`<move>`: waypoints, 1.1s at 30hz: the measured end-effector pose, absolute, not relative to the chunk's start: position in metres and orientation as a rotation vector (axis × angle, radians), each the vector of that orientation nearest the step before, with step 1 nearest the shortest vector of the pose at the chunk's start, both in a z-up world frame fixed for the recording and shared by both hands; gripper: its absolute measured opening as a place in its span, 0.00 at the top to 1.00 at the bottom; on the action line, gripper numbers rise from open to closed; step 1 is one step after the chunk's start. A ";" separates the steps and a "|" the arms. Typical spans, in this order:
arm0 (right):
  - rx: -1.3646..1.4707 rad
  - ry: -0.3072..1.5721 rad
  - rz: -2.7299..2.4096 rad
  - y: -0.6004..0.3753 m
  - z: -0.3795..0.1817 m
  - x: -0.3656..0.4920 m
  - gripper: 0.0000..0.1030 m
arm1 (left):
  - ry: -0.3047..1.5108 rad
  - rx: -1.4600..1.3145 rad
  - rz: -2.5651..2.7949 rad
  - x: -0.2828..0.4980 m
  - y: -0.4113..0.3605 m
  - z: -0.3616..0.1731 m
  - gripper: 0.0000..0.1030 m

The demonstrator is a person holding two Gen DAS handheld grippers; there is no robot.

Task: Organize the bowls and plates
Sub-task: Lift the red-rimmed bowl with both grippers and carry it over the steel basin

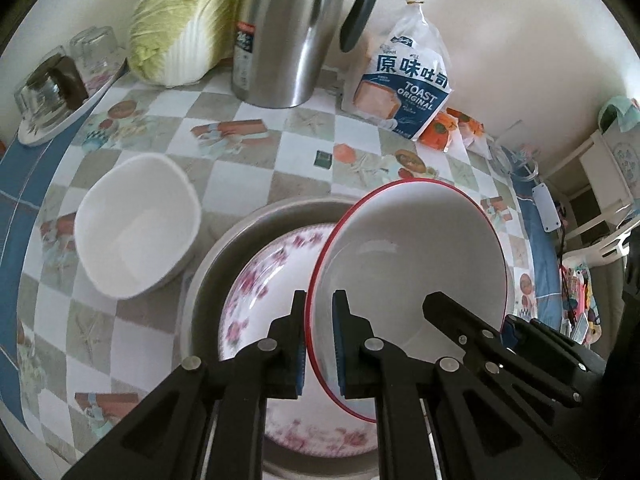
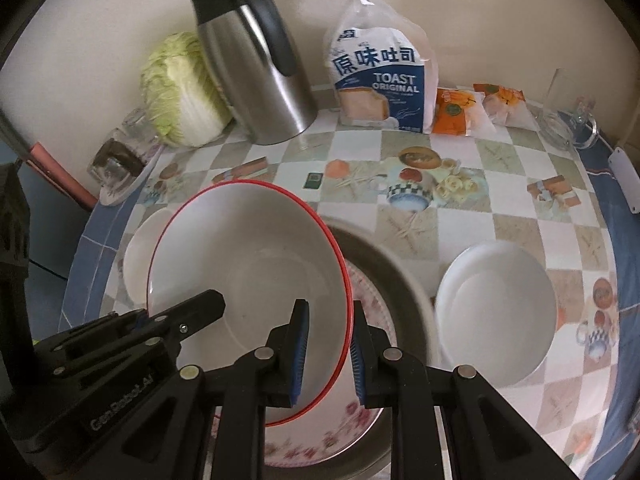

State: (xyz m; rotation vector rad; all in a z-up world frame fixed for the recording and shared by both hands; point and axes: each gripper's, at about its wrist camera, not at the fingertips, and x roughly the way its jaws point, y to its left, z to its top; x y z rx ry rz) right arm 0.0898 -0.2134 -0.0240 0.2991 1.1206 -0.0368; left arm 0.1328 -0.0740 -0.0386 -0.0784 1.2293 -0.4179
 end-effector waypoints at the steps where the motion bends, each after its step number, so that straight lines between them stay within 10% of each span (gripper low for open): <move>1: 0.300 1.119 -0.034 -0.211 -0.024 0.087 0.79 | 1.228 -0.078 -0.419 0.131 -0.072 -0.039 0.90; 33: 0.432 1.079 -0.087 -0.212 -0.048 0.054 0.79 | 1.262 -0.001 -0.462 0.120 -0.078 -0.055 0.89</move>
